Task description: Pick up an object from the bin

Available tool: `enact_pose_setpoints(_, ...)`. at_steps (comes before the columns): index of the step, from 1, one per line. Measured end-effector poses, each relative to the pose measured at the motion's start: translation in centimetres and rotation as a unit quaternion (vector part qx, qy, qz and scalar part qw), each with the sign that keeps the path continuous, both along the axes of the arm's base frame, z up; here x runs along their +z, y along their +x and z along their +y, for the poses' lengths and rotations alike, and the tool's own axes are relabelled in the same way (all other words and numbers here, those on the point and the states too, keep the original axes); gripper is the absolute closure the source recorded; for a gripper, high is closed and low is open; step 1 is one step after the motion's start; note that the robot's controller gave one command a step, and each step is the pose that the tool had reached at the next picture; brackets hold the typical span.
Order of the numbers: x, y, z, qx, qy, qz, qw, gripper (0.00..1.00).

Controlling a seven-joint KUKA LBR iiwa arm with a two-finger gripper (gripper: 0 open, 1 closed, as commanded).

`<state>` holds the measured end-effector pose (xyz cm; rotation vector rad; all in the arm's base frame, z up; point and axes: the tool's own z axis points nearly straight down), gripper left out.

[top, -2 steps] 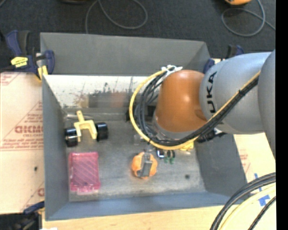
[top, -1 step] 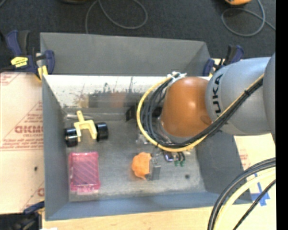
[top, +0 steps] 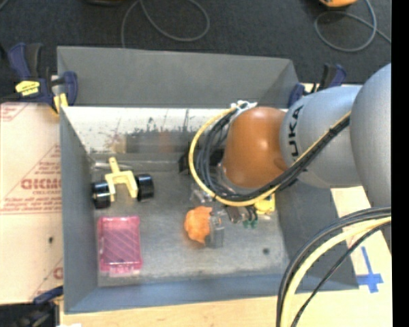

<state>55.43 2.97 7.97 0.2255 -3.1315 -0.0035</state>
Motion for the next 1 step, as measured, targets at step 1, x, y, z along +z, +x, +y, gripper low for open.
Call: enact_pose_setpoints(1,0.00,0.01,0.00,-0.001,0.000,-0.0001,1.0000,1.00)
